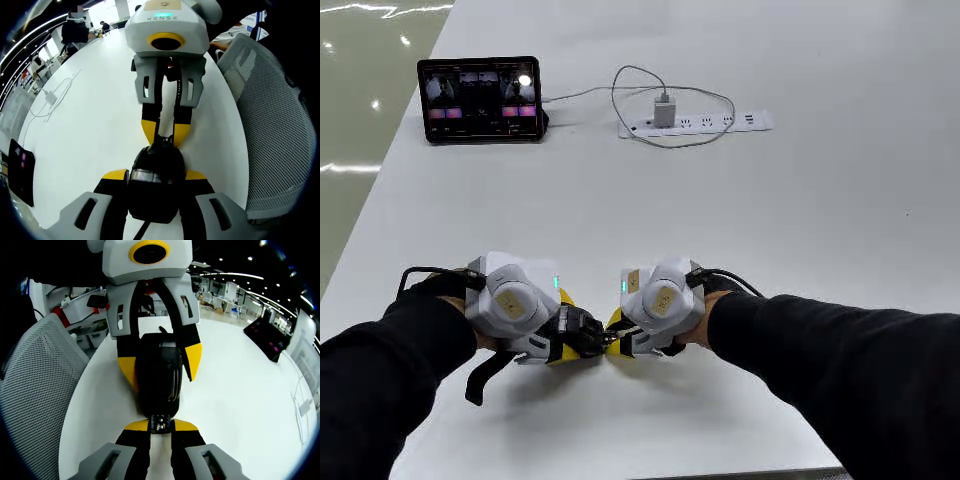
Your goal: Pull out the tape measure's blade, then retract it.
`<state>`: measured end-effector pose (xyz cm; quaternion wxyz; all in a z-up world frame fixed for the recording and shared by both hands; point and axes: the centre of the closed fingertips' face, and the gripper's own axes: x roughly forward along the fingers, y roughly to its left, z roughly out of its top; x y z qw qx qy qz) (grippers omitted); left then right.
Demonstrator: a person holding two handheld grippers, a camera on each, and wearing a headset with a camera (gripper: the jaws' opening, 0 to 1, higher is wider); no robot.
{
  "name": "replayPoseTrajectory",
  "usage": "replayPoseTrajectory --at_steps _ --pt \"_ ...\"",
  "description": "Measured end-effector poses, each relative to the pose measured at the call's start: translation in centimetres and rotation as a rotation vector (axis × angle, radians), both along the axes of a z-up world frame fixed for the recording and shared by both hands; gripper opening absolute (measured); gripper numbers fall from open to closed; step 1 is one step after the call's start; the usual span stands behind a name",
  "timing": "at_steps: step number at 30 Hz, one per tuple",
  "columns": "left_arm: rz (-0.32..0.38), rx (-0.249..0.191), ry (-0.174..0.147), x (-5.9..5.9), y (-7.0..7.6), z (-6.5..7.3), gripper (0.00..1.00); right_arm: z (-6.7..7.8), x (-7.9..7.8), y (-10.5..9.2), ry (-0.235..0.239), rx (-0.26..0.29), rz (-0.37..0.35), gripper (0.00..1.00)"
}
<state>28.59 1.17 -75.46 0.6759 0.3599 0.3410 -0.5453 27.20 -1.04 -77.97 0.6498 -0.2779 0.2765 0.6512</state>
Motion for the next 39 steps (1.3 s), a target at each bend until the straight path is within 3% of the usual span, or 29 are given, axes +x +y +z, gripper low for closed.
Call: replayPoseTrajectory --at_steps 4,10,25,39 --pt "0.014 -0.006 0.008 0.2 0.1 0.0 0.34 0.0 0.1 -0.1 -0.022 -0.003 0.037 0.10" --pt "0.017 -0.008 0.015 0.1 0.1 0.0 0.34 0.1 0.1 -0.3 0.018 0.010 -0.013 0.10" --pt "0.022 -0.020 0.009 0.0 0.0 0.1 0.34 0.1 0.1 -1.4 0.032 -0.004 -0.040 0.10" --pt "0.029 -0.024 0.005 0.0 0.1 0.0 0.34 0.0 0.1 -2.1 0.014 -0.020 -0.028 0.10"
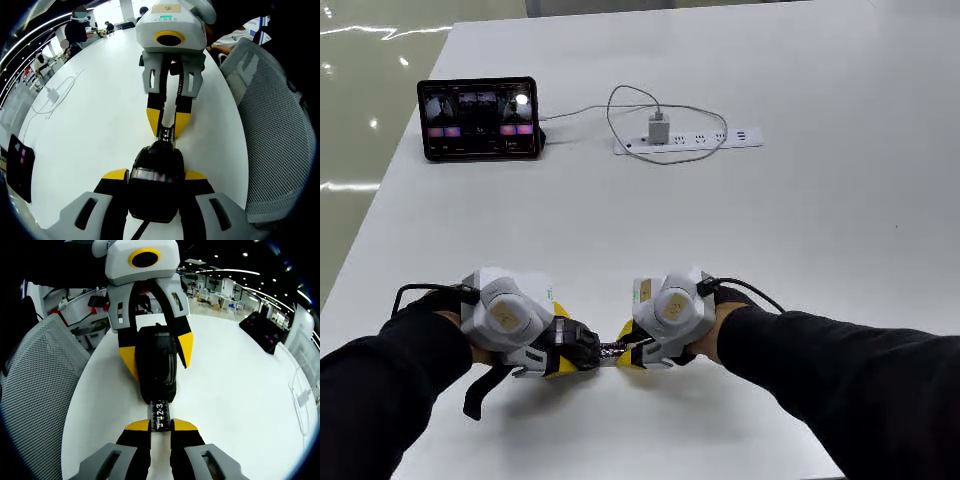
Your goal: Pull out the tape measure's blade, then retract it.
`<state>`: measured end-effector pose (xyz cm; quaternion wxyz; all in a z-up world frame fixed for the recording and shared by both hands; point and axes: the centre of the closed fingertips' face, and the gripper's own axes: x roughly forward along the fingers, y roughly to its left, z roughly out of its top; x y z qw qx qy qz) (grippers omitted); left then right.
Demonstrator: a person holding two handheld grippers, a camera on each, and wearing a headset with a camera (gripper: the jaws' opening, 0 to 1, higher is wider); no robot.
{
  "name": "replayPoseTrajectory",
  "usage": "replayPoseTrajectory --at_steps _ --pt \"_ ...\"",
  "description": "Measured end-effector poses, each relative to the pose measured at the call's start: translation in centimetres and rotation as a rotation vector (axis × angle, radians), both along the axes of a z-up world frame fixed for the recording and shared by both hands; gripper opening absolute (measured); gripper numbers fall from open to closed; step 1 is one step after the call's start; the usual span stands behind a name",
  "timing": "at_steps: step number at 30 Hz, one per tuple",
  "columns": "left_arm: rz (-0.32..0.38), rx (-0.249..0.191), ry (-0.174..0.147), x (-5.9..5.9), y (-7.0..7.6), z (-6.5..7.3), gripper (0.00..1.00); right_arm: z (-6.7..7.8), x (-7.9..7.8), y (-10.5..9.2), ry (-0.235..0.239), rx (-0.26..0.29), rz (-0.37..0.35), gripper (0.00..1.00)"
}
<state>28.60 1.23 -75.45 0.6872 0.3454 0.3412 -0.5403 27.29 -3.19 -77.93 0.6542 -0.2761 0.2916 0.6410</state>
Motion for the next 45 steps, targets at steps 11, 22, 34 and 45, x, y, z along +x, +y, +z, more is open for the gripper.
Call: replayPoseTrajectory --at_steps 11,22,34,45 --pt "0.003 -0.005 0.001 0.0 0.0 0.0 0.34 -0.1 0.0 -0.8 -0.005 -0.010 -0.003 0.10" --pt "0.007 -0.009 -0.003 0.0 -0.1 0.0 0.34 0.0 0.0 -1.8 0.001 -0.020 -0.006 0.10" --pt "0.012 -0.021 -0.005 0.0 -0.2 0.1 0.34 0.0 0.2 -2.4 0.002 -0.019 -0.006 0.10" --pt "0.012 -0.020 -0.004 0.0 -0.1 0.1 0.34 0.0 0.2 -2.9 0.003 -0.011 -0.023 0.10"
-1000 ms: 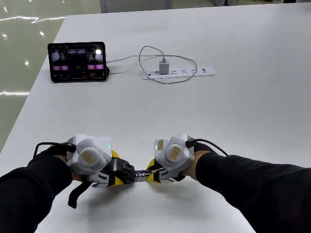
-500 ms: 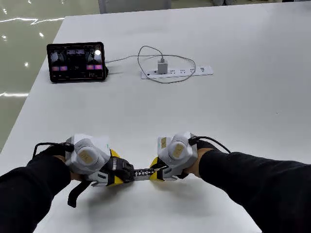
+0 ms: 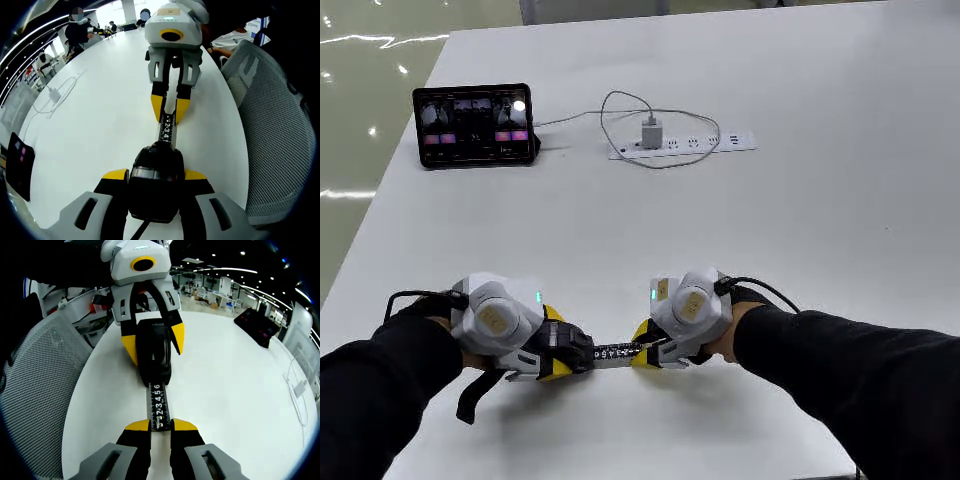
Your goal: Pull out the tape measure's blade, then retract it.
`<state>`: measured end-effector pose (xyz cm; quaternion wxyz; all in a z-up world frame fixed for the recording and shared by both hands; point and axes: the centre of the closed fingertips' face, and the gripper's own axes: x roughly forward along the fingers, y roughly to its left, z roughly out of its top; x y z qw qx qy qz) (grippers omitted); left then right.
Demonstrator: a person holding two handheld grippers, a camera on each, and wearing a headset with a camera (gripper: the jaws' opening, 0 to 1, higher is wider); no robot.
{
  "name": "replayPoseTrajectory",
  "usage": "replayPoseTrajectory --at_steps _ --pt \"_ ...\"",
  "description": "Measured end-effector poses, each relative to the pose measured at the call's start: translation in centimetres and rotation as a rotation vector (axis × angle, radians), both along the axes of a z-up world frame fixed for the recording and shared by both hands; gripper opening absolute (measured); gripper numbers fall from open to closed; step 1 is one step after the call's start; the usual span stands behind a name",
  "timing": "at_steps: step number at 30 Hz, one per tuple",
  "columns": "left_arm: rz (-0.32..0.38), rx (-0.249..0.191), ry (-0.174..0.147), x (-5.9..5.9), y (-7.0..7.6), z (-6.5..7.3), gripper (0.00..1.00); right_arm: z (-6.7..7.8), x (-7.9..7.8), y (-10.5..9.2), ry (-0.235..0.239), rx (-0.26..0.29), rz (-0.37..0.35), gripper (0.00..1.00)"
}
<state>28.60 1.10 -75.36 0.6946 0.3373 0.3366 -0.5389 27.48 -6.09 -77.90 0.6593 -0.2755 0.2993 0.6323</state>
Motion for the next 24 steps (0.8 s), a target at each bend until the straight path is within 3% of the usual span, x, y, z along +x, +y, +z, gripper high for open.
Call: replayPoseTrajectory --at_steps 24 --pt "0.000 0.005 -0.003 -0.1 0.0 -0.1 0.34 0.0 -0.1 -1.7 0.000 -0.008 -0.006 0.10"
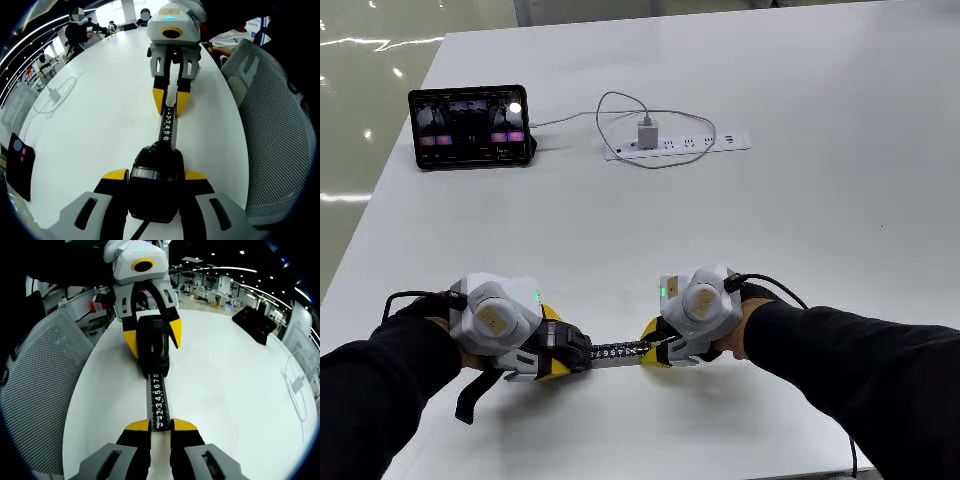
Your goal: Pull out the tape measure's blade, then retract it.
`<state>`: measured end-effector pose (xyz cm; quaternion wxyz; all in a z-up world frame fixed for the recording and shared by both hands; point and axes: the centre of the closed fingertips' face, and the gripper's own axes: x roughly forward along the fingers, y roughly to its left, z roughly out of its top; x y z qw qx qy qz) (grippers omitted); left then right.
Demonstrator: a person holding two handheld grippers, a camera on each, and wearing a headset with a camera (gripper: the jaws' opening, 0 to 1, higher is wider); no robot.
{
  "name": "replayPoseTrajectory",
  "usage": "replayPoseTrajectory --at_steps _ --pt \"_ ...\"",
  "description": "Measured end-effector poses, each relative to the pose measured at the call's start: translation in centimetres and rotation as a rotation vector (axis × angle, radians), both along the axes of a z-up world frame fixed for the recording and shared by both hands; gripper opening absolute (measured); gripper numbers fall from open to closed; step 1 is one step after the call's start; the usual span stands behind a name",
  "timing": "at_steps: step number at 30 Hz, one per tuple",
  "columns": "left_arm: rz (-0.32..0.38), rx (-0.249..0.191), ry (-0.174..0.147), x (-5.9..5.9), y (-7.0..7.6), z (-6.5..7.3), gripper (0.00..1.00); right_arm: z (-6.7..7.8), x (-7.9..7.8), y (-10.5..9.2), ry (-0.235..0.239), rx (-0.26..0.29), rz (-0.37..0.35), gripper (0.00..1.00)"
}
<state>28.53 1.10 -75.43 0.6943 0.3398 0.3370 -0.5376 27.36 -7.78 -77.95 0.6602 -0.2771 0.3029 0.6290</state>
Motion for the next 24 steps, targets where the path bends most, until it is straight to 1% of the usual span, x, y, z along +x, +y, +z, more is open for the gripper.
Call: replayPoseTrajectory --at_steps 16,24 --pt "-0.001 0.003 0.000 0.00 -0.04 0.00 0.34 0.06 0.06 -0.70 0.002 -0.009 -0.002 0.10" --pt "0.006 -0.004 0.003 0.01 0.01 0.02 0.34 0.08 0.09 -0.96 0.004 -0.014 -0.006 0.10"
